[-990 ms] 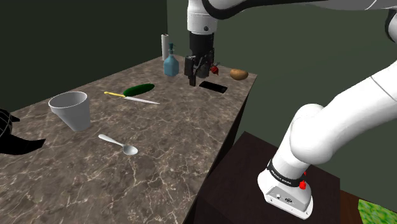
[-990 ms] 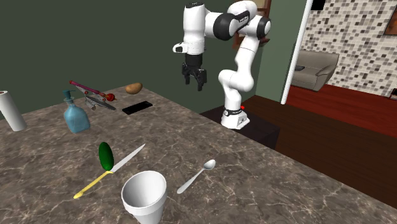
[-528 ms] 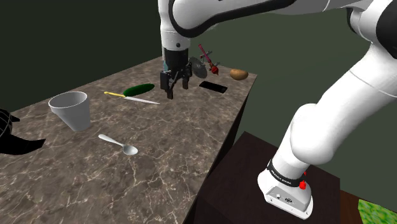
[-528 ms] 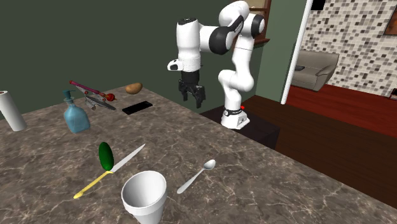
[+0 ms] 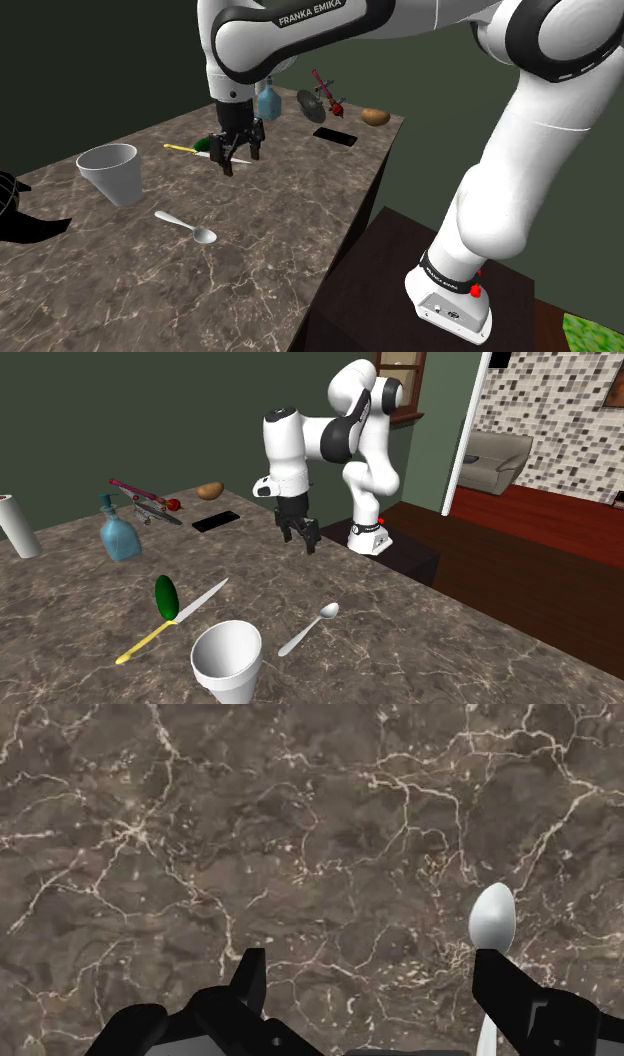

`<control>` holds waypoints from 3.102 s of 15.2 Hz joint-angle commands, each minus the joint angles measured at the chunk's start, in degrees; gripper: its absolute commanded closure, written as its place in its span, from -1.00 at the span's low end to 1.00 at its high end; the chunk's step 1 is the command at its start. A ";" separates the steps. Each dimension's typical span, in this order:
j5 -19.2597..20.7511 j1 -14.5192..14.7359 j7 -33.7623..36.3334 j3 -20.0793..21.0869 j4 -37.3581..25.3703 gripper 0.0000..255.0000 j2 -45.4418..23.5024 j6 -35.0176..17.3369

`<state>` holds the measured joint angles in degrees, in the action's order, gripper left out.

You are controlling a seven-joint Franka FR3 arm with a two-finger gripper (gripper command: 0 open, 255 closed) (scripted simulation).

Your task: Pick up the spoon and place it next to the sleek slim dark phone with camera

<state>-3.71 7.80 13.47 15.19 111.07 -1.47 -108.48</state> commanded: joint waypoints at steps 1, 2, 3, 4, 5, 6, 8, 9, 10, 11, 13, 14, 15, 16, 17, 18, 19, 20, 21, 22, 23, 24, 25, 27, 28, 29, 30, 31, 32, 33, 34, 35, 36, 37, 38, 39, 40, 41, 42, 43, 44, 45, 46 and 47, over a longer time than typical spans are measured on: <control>0.14 0.80 1.03 0.74 -2.94 -1.00 -4.39 -1.10; 0.26 1.20 1.44 1.01 -4.66 -1.00 -6.53 -1.33; 0.40 1.62 1.84 1.26 -6.47 -1.00 -8.68 -1.50; 0.56 2.06 2.24 1.49 -8.35 -1.00 -10.84 -1.62; 0.73 2.54 2.63 1.69 -10.32 -1.00 -13.03 -1.66; 0.92 3.04 3.00 1.87 -12.39 -1.00 -15.24 -1.65; 1.31 4.13 3.71 2.18 -16.81 -1.00 -19.73 -1.41; 1.51 4.72 4.04 2.31 -19.18 -1.00 -22.01 -1.18; 1.72 5.33 4.36 2.42 -21.67 -1.00 -24.34 -0.87; 1.92 5.98 4.66 2.52 -24.31 -1.00 -26.71 -0.48; 2.30 7.27 5.17 2.64 -29.56 -1.00 -31.21 0.49; 2.31 7.33 5.17 2.62 -28.98 -1.00 -31.33 -0.22; 2.34 7.37 5.18 2.61 -28.41 -1.00 -31.46 -0.92; 2.36 7.42 5.20 2.60 -27.86 -1.00 -31.61 -1.62; 2.39 7.48 5.21 2.58 -27.34 -1.00 -31.77 -2.30; 2.43 7.53 5.23 2.57 -26.82 -1.00 -31.94 -2.99; 2.46 7.59 5.24 2.56 -26.30 -1.00 -32.10 -3.68; 2.50 7.65 5.26 2.54 -25.85 -1.00 -32.32 -4.34; 2.52 7.68 5.27 2.53 -25.57 -1.00 -32.42 -4.73; 2.52 7.69 5.27 2.53 -25.58 -1.00 -32.43 -4.73; 2.52 7.69 5.28 2.53 -25.59 -1.00 -32.43 -4.72; 2.52 7.69 5.28 2.53 -25.59 -1.00 -32.43 -4.72; 2.52 7.69 5.28 2.53 -25.59 -1.00 -32.43 -4.72; 2.52 7.69 5.28 2.53 -25.59 -1.00 -32.43 -4.72; 2.52 7.69 5.27 2.53 -25.59 -1.00 -32.43 -4.71; 2.52 7.69 5.27 2.53 -25.59 1.00 -32.43 -4.71; 2.52 7.69 5.27 2.53 -25.59 1.00 -32.43 -4.71; 2.52 7.69 5.27 2.53 -25.59 1.00 -32.43 -4.71; 2.52 7.70 5.29 2.54 -25.50 1.00 -32.42 -4.80; 2.54 7.71 5.29 2.53 -25.63 1.00 -32.50 -4.75; 2.55 7.75 5.33 2.53 -25.74 1.00 -32.55 -4.70; 2.56 7.74 5.31 2.52 -25.76 1.00 -32.59 -4.71; 2.55 7.73 5.31 2.52 -25.70 1.00 -32.55 -4.72; 2.56 7.75 5.32 2.52 -25.75 1.00 -32.59 -4.73; 2.52 7.69 5.28 2.53 -25.59 1.00 -32.43 -4.72; 2.46 7.66 5.33 2.58 -25.90 1.00 -32.13 -4.12; 2.41 7.64 5.38 2.63 -26.22 1.00 -31.83 -3.52; 2.35 7.62 5.43 2.67 -26.56 1.00 -31.55 -2.90; 2.30 7.61 5.49 2.71 -26.92 1.00 -31.28 -2.28; 2.25 7.60 5.54 2.75 -27.33 1.00 -31.04 -1.65; 2.21 7.59 5.60 2.79 -27.73 1.00 -30.79 -1.01; 2.16 7.58 5.66 2.83 -28.14 1.00 -30.56 -0.38; 2.12 7.57 5.72 2.87 -28.54 1.00 -30.31 0.26; 2.08 7.57 5.78 2.90 -29.02 1.00 -30.12 0.92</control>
<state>-1.56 15.38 19.17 18.03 82.37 -31.93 -108.22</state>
